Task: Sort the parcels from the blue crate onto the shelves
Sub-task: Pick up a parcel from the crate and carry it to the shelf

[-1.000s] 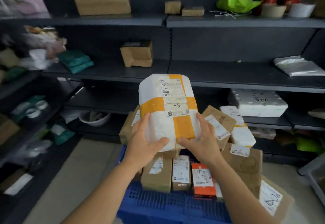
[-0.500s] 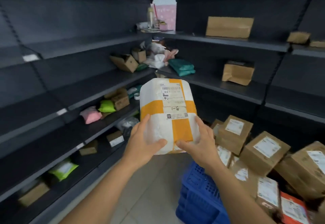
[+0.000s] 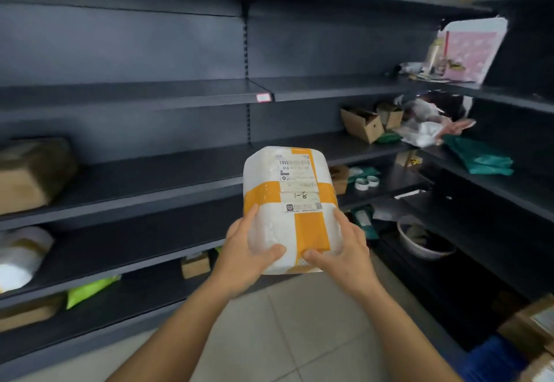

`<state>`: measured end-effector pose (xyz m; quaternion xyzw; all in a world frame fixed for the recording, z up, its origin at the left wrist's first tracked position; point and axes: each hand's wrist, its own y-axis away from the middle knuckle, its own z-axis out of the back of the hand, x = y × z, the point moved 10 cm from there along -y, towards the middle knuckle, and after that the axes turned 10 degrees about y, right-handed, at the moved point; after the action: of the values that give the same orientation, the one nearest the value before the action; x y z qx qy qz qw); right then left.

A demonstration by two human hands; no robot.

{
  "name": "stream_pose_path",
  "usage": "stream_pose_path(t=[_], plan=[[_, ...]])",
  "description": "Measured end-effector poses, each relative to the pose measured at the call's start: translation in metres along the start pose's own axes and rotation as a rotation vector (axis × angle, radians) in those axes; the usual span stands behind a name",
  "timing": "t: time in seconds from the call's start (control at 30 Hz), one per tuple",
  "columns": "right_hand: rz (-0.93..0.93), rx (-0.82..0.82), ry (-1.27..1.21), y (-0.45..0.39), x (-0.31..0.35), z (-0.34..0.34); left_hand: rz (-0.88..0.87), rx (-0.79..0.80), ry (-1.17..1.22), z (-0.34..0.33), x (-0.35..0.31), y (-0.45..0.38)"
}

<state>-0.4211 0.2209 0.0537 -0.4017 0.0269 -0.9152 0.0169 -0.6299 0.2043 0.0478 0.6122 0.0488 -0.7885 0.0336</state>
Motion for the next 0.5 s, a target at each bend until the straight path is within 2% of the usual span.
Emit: stream_pose_path(t=[0.17, 0.5], plan=[[0.111, 0.116, 0.028, -0.035, 0.055, -0.065, 0.060, -0.170, -0.055, 0.077, 0.028, -0.013], [0.307, 0.304, -0.021, -0.129, 0.160, -0.172, 0.068, -0.387, -0.126, 0.204, 0.043, -0.073]])
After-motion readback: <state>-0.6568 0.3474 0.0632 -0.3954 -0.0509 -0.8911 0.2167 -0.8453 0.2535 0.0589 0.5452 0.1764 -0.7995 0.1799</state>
